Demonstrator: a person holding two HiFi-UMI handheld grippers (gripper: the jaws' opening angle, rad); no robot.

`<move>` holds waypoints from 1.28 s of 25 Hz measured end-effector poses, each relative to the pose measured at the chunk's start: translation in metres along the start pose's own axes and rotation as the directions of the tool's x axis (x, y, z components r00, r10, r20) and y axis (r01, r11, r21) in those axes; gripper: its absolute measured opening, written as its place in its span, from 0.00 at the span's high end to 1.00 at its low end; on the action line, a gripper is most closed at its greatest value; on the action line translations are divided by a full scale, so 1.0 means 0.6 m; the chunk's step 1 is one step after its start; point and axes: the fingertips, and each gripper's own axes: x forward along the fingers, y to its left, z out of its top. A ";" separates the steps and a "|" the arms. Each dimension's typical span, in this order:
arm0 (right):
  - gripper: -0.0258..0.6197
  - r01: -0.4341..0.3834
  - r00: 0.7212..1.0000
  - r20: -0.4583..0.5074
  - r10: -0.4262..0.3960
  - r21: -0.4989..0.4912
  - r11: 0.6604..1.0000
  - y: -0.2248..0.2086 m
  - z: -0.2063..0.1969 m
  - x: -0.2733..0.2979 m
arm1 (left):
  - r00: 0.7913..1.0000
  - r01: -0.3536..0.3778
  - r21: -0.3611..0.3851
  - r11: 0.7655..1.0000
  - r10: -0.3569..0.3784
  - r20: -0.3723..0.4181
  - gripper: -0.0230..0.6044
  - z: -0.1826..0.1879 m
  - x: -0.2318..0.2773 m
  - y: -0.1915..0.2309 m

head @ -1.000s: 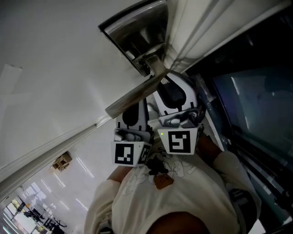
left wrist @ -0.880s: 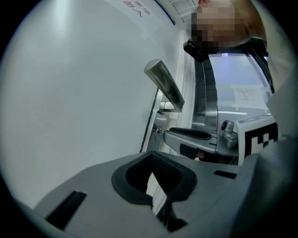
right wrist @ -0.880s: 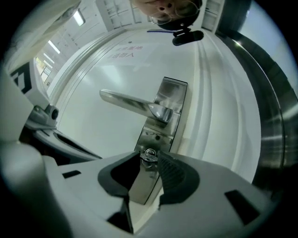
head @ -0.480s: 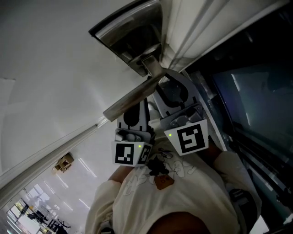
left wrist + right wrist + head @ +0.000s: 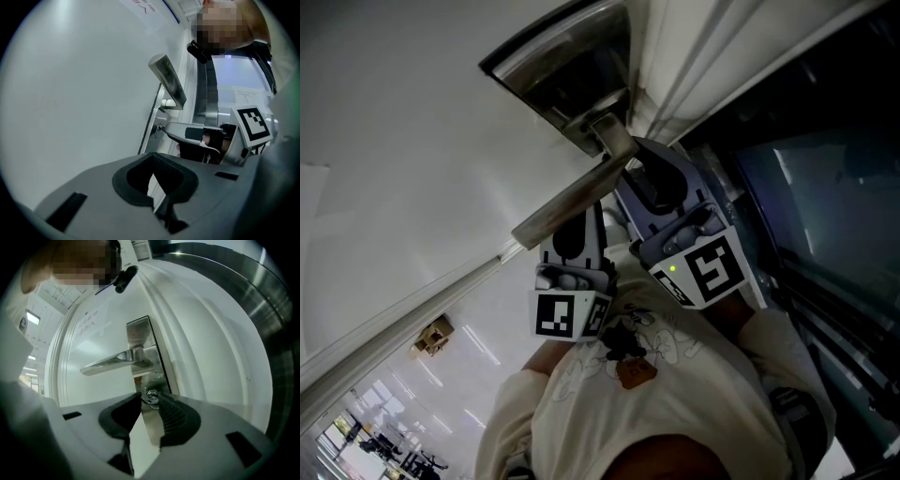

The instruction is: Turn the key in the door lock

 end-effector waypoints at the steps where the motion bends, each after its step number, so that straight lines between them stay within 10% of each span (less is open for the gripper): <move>1: 0.77 -0.007 1.000 0.004 0.007 0.043 0.999 -0.001 0.000 0.000 | 1.000 0.000 0.000 1.000 0.000 0.000 0.96 0.000 0.000 0.000; 16: 0.77 -0.084 0.996 0.073 0.056 0.467 0.880 -0.012 -0.005 -0.002 | 1.000 0.000 0.000 1.000 0.000 0.006 0.96 0.003 -0.004 0.004; 25: 0.77 -0.159 0.987 0.143 0.080 0.716 0.679 -0.018 -0.009 0.000 | 1.000 0.007 0.005 1.000 -0.007 0.010 0.96 0.007 -0.006 0.003; 32: 0.77 -0.227 0.974 0.203 0.103 0.869 0.439 -0.021 -0.015 0.002 | 1.000 0.011 0.011 1.000 -0.011 0.015 0.96 0.010 -0.008 0.003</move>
